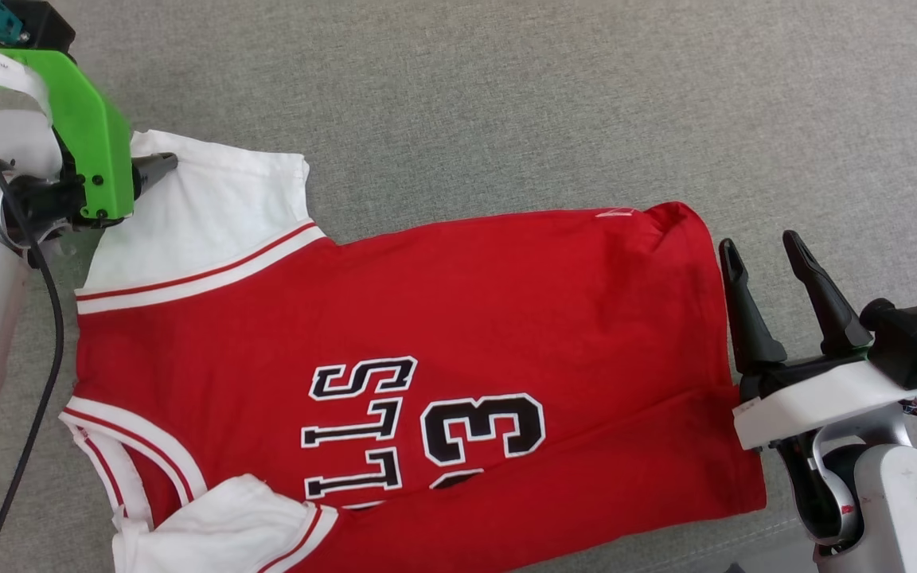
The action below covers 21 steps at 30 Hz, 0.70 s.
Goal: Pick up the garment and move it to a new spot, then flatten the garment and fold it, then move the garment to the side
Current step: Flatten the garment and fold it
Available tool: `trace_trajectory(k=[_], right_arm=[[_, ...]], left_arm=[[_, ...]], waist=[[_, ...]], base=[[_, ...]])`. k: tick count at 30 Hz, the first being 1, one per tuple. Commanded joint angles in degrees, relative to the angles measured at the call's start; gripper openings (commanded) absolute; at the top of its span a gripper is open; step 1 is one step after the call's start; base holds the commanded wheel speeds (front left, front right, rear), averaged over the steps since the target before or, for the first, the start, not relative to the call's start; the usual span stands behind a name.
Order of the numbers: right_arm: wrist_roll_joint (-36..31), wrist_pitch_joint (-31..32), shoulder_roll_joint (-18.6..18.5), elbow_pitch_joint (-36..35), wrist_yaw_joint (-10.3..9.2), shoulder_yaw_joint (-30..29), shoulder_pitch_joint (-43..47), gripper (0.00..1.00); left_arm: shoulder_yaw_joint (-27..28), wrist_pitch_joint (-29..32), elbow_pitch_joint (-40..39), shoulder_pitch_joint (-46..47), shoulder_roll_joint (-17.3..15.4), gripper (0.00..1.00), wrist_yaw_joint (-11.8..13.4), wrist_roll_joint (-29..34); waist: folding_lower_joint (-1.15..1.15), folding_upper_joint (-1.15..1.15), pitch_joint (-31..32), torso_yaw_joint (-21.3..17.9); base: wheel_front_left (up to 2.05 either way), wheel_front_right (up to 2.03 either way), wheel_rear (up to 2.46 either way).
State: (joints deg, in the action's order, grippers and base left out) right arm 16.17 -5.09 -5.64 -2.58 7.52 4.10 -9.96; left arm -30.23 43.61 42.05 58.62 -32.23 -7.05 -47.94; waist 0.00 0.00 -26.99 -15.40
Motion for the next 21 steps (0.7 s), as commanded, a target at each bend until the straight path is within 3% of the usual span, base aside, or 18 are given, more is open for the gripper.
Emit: trace_trajectory(k=[1,3,4,5,13,21], right_arm=[[0.4,-0.3,0.2,0.4,-0.03,-0.2,-1.3,1.0],[1.0,-0.2,0.1,0.7,-0.03,-0.5,-1.5,1.0],[1.2,0.0,0.0,0.9,-0.03,-0.6,-1.7,1.0],[1.7,0.3,-0.2,1.2,-0.03,-0.8,-2.0,1.0],[9.9,7.0,-4.1,5.3,-0.03,-0.8,-4.7,1.0],[16.6,20.6,-11.8,10.6,-0.03,3.3,-10.6,1.0]], left_arm=[[-2.0,2.5,2.1,-2.6,1.7,1.0,0.0,-0.2],[-2.7,4.0,2.6,-2.9,2.5,0.4,-0.1,-0.9],[-2.8,4.3,2.9,-3.1,2.9,0.31,-0.1,-1.3],[-3.0,4.5,3.2,-3.3,3.3,0.0,-0.2,-1.5],[-3.4,0.6,4.9,-2.9,4.2,0.0,0.0,-0.7],[-2.7,-6.1,3.2,-1.2,5.4,0.0,0.6,0.0]], waist=[[0.0,0.0,-0.9,-0.6],[0.0,0.0,-1.0,-0.5],[0.0,0.0,-1.0,-0.5],[0.0,0.0,-0.9,-0.4],[0.0,0.0,1.0,0.8],[0.0,0.0,4.4,4.6]], base=[[0.0,0.0,0.0],[0.0,0.0,0.0],[0.0,0.0,0.0],[0.0,0.0,0.0],[0.0,0.0,0.0],[0.0,0.0,0.0]])
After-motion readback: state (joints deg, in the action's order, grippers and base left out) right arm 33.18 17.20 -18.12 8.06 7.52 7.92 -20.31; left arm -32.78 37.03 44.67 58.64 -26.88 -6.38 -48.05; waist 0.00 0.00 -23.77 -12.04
